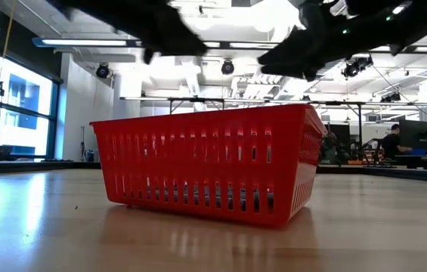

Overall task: Sort crayons
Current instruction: Put the gray crayon into the orange bin

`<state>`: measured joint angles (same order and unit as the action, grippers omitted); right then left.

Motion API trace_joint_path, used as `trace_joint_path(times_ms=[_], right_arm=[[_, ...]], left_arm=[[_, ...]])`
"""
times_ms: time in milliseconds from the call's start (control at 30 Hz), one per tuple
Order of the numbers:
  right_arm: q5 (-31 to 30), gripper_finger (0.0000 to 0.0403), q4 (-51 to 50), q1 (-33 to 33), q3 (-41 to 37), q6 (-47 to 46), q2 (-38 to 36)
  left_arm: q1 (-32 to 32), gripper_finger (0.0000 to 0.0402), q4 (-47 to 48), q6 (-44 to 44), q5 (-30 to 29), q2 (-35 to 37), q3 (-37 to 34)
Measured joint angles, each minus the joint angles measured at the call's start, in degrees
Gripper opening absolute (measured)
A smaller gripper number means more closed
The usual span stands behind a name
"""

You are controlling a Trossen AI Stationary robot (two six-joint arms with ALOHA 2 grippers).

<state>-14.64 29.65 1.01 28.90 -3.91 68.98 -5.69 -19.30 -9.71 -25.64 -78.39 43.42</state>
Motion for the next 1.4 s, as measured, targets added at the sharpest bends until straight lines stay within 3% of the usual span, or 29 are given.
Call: trace_joint_path(times_ms=[100, 300, 433, 600, 967, 1400], right_arm=[[0.03, 0.0183, -7.7, -0.04, 0.03, -3.36, -4.23], [0.05, 0.0168, -15.04, -0.01, 0.03, -6.65, -7.51], [0.05, 0.0158, -15.99, -0.01, 0.03, -7.59, -7.08], [-0.47, 0.0149, -16.96, -0.02, 0.01, -9.13, -7.0], [-2.28, 0.0145, -16.95, 0.61, 0.01, -9.13, -7.0], [-2.23, 0.0145, -17.33, 0.6, 0.01, -9.11, -7.0]], left_arm=[[-2.14, 0.0014, 15.49, -12.49, 4.47, 7.33, 0.0], [-7.29, 0.0015, 36.79, -37.45, 21.52, 18.34, 0.0], [-14.59, 0.0016, 45.76, -54.87, 23.49, 20.56, 0.0], [-25.33, 0.0016, 50.55, -69.73, 23.73, 18.51, -0.02], [-38.82, 0.0017, 52.31, -82.32, 23.9, 8.86, -0.04], [-40.27, 0.0037, 51.33, -88.29, 32.74, 0.4, -0.04]])
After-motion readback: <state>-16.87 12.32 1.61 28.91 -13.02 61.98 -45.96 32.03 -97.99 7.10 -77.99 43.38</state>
